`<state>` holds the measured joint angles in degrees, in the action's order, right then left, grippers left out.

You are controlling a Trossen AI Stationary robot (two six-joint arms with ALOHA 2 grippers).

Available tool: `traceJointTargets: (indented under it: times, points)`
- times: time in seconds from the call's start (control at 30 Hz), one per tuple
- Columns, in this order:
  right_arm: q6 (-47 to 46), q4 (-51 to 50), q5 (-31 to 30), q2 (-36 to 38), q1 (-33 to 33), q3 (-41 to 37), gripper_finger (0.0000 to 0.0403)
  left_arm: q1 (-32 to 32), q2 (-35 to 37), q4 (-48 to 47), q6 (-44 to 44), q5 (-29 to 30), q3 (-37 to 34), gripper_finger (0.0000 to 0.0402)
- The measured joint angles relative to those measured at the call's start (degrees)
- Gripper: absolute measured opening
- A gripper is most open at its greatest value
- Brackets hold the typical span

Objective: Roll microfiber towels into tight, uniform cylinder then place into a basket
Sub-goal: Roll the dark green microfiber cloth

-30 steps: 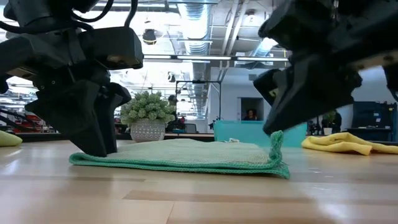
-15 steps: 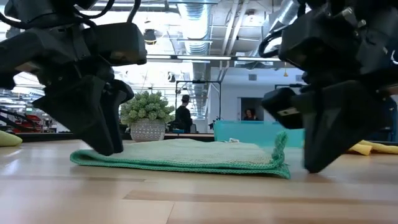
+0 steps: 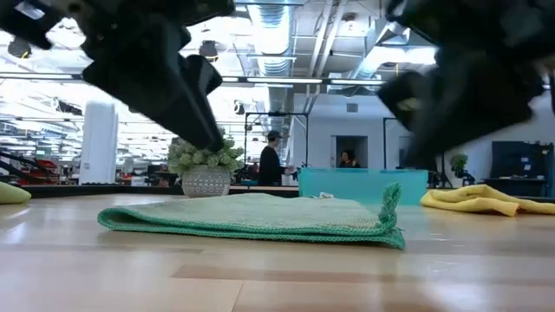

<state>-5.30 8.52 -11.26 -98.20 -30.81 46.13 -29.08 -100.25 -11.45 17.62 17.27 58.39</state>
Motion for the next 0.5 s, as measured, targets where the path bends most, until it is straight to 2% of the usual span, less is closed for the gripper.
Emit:
traceJointTargets:
  times: [0.1,0.2,0.33,0.5]
  points:
    - [2.3,10.3,4.7,-4.5,0.9,0.0,0.0022,-0.7,0.0,-6.1,4.7,0.1,0.0,0.0123]
    - [2.3,11.2,8.8,-7.9,2.2,0.8,0.0019,-1.3,0.0,-15.3,12.6,1.3,0.0,0.0123]
    - [1.5,0.1,9.2,-8.9,3.8,2.9,0.0019,-1.7,0.0,-23.4,21.3,3.5,-1.0,0.0123]
    - [-4.1,-20.9,8.6,-4.4,3.8,5.5,0.0021,-1.7,-0.1,-21.7,22.2,3.6,-2.5,0.0123]
